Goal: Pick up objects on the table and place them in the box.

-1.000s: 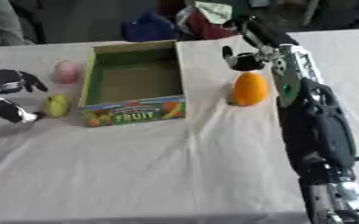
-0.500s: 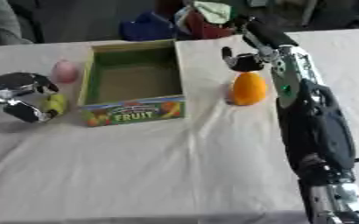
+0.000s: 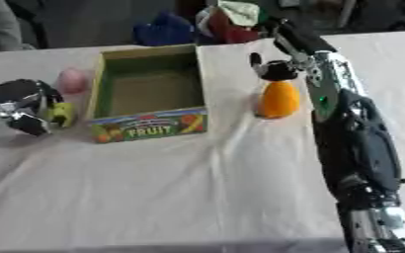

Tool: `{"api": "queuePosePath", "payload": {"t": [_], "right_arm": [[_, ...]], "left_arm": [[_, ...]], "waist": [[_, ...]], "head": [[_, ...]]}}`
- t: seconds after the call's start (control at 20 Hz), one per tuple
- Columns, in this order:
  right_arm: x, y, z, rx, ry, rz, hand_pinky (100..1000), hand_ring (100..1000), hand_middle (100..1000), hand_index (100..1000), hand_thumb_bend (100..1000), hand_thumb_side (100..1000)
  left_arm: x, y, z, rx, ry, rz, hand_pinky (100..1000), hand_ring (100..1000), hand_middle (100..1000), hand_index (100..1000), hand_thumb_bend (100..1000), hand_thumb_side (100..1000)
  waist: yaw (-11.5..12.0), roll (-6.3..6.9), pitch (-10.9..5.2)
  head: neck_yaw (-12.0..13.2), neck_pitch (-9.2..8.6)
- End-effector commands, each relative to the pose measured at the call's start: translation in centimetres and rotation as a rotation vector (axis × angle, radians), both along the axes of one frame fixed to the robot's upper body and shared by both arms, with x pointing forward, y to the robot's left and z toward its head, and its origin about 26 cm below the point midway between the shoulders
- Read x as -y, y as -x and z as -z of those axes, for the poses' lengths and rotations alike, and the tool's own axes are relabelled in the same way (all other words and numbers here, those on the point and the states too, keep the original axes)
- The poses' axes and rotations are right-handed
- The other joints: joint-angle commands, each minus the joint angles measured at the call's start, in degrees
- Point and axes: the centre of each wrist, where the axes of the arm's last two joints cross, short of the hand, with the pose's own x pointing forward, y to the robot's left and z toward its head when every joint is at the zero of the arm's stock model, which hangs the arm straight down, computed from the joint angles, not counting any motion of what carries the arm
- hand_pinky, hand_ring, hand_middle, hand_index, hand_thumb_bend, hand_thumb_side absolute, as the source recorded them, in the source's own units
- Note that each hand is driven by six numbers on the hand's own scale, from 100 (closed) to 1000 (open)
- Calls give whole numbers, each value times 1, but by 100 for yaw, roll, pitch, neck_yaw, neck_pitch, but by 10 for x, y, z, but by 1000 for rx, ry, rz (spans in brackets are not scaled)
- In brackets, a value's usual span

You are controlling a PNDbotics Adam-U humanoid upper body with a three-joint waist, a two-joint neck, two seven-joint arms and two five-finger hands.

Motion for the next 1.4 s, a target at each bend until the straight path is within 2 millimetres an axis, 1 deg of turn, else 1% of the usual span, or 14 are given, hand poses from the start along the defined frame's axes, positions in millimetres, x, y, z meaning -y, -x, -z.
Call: {"api": "queuePosePath", "payload": {"t": [0.05,0.25,0.4,0.55,0.7,0.85,0.95,1.15,1.35,1.4], "right_arm": [[0,0,-17,44,-14,-5,756,801,817,877,100,223],[1,0,-16,41,-14,0,756,801,817,877,100,221],[0,0,-15,40,-16,-2,756,801,817,877,100,221],[-1,0,-15,39,-16,-3,756,801,817,877,100,219],[-2,0,-14,38,-19,-6,756,801,817,877,100,220],[-4,1,-13,37,-21,-12,756,801,816,877,100,223],[-6,1,-14,39,-24,-17,756,801,816,877,100,222],[-9,1,-14,40,-28,-26,756,801,816,877,100,224],[-12,2,-15,42,-32,-34,756,801,815,877,100,227],[-13,2,-15,42,-32,-38,755,801,815,877,100,230]], "left_arm": [[-2,1,-40,153,-4,26,522,390,349,471,171,353],[12,6,-73,274,-10,82,526,391,350,472,177,361],[30,6,-94,351,28,123,529,393,351,474,181,360],[49,3,-109,401,60,167,533,397,356,477,180,357],[70,-4,-114,410,71,216,538,402,361,483,185,360],[88,-14,-110,388,52,253,542,406,366,488,195,360],[97,-22,-102,361,37,265,544,409,369,492,196,359],[109,-36,-79,295,13,277,555,418,380,502,199,365],[119,-42,-59,239,-8,296,571,436,400,522,210,375],[121,-43,-54,224,-14,301,579,443,408,531,228,379]], "waist": [[13,5,-95],[23,4,-115],[31,-3,-134],[27,-11,-147],[9,-17,-151],[-22,-23,-143],[-50,-28,-135],[-112,-40,-115],[-163,-42,-89],[-175,-44,-83]], "head": [[23,33],[43,33],[38,33],[37,33],[46,33],[53,33],[67,33],[87,33],[110,33],[115,33]]}}
